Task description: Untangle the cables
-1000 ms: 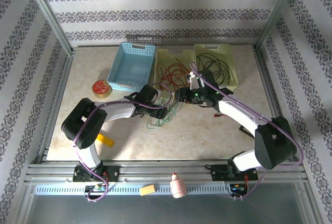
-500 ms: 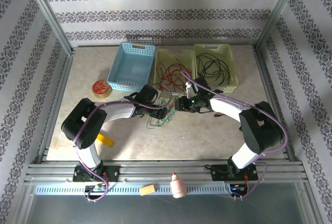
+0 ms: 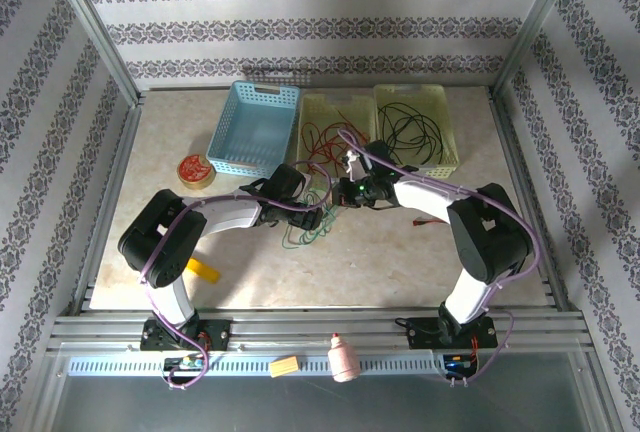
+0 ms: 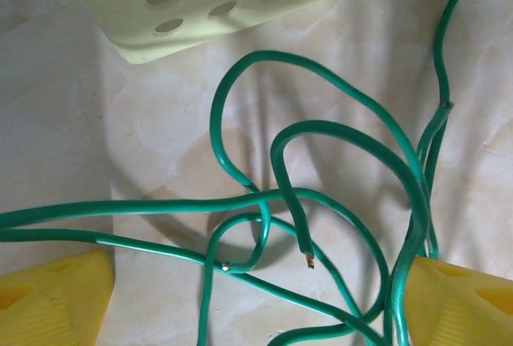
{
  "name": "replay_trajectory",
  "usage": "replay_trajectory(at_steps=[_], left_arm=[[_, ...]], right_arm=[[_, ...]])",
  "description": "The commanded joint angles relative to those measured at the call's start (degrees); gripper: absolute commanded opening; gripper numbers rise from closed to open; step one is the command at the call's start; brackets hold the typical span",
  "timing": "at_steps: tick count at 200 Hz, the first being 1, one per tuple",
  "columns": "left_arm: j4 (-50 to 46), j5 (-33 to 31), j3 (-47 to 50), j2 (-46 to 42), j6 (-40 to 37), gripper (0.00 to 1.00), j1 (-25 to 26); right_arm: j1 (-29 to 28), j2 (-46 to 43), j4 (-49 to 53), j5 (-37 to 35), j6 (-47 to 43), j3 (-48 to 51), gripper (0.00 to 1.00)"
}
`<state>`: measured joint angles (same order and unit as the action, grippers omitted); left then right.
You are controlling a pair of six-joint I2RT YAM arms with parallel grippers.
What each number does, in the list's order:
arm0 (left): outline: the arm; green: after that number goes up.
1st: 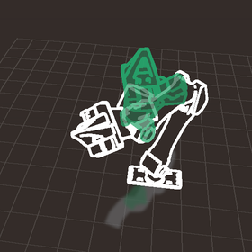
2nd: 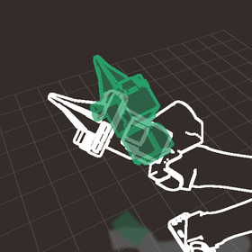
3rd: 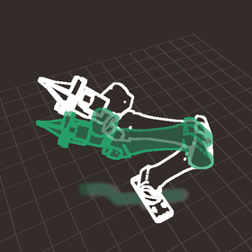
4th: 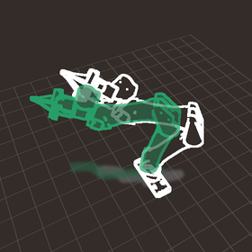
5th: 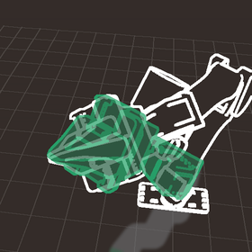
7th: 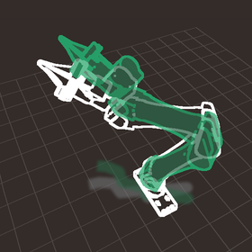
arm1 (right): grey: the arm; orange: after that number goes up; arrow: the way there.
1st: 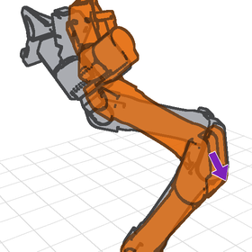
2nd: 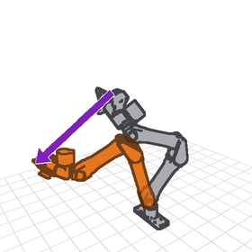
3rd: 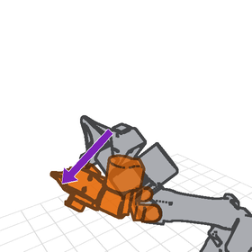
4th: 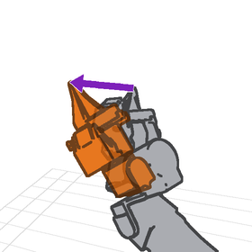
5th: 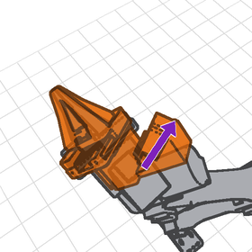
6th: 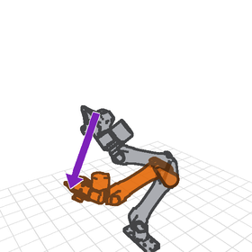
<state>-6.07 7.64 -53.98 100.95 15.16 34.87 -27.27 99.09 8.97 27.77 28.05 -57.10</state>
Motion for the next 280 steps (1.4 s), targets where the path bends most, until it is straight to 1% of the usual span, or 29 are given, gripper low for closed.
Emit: replay_trajectory(at_steps=[1, 12, 31, 71, 98, 136, 193, 211, 235, 263, 280], left_arm=[[-4.75, -0.89, 0.96, -0.36, -0.22, 0.92, 0.81], [-4.84, -1.18, 1.09, -0.41, -0.22, 0.92, 0.82], [-5.07, -1.72, 1.35, -0.25, -0.22, 0.92, 0.81], [-4.97, -1.50, 2.13, 0.43, -0.30, 0.92, 0.85], [-4.75, -1.65, 2.66, 0.92, -0.98, 0.92, 0.85], [-3.44, -1.49, 4.38, 0.74, -0.31, 0.92, 0.81], [-1.94, -1.75, 6.17, 0.89, -0.22, 0.92, 0.81], [-2.02, -1.67, 6.25, 1.00, -0.39, 0.92, 0.82], [-1.77, -1.44, 6.31, 1.17, -0.52, 0.92, 0.81], [-0.66, -0.57, 6.79, -0.58, -0.74, 0.93, 0.81], [2.13, -1.51, 8.23, -5.09, -0.42, 0.97, 0.81]], right_arm=[[-0.35, -0.85, -1.15, -2.41, -1.08, 1.04, 0.00], [-0.03, -3.07, -1.02, -3.52, -1.65, 2.04, 0.00], [0.44, -10.15, 0.10, -5.54, -3.11, 3.51, 0.00], [0.90, -26.32, 5.39, -14.06, -5.88, 3.19, 0.00], [1.34, -31.87, 7.51, -15.37, -6.84, 0.00, 0.00], [1.34, -35.31, 7.56, -17.64, -7.22, -6.10, 0.00], [1.68, -38.43, 4.47, -22.17, -8.49, -15.25, 0.00], [1.86, -38.87, 4.22, -24.96, -9.56, -17.60, 0.00], [2.22, -40.00, 2.57, -28.72, -10.13, -18.26, 0.00], [2.31, -38.16, 3.53, -28.77, -10.09, -18.76, 0.00], [2.13, -35.15, 4.73, -28.15, -8.23, -18.90, 0.00]])
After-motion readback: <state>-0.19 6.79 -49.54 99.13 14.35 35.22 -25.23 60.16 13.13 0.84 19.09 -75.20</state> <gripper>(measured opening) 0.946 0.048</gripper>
